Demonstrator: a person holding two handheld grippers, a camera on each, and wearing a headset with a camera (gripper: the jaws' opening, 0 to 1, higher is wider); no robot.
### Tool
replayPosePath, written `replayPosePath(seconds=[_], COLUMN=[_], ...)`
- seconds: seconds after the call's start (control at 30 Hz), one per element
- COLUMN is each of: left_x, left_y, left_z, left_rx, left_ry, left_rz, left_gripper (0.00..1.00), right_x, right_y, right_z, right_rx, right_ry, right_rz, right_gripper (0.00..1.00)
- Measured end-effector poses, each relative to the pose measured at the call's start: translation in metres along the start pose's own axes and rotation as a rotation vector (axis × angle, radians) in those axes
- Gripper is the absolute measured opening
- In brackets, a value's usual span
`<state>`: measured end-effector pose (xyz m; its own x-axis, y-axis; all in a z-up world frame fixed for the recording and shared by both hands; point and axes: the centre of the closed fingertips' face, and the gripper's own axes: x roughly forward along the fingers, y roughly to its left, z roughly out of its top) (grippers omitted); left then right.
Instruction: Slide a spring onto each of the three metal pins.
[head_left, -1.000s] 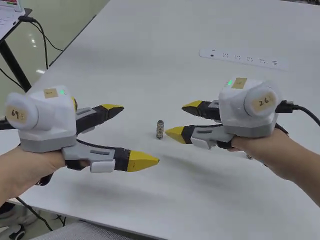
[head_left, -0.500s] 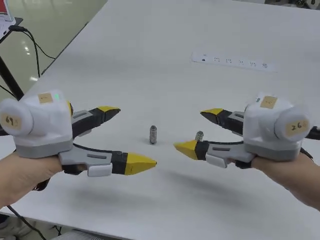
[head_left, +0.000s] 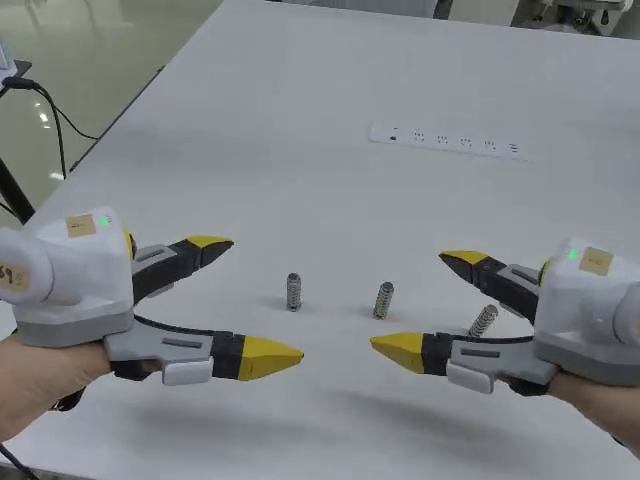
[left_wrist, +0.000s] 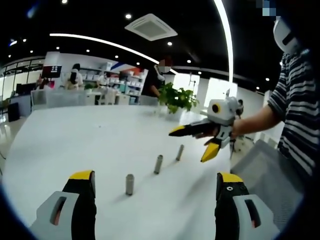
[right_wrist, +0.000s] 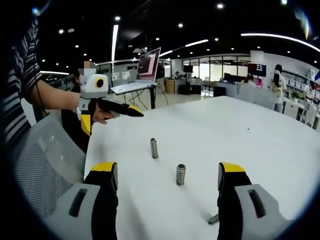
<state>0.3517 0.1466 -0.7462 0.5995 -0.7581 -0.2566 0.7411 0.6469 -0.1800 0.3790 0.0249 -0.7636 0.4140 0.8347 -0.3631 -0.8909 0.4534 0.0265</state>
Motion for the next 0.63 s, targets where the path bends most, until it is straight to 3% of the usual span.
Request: replayPosePath(seconds=[0.33, 0.63], left_x=[0.002, -0.006], left_y=[-0.002, 0.003], left_z=[-0.004, -0.002], left_rx=[-0.005, -0.003], left_ry=[0.004, -0.004], left_rz=[-0.005, 0.016], left_gripper=[0.98, 0.98], right_x=[-0.037, -0.059], right_y=[-0.011, -0.025], right_z=[-0.009, -0.034], right_rx=[0.08, 0.117], right_ry=[-0.067, -0.04], right_rz=[-0.068, -0.124], right_gripper=[0.98, 0.99])
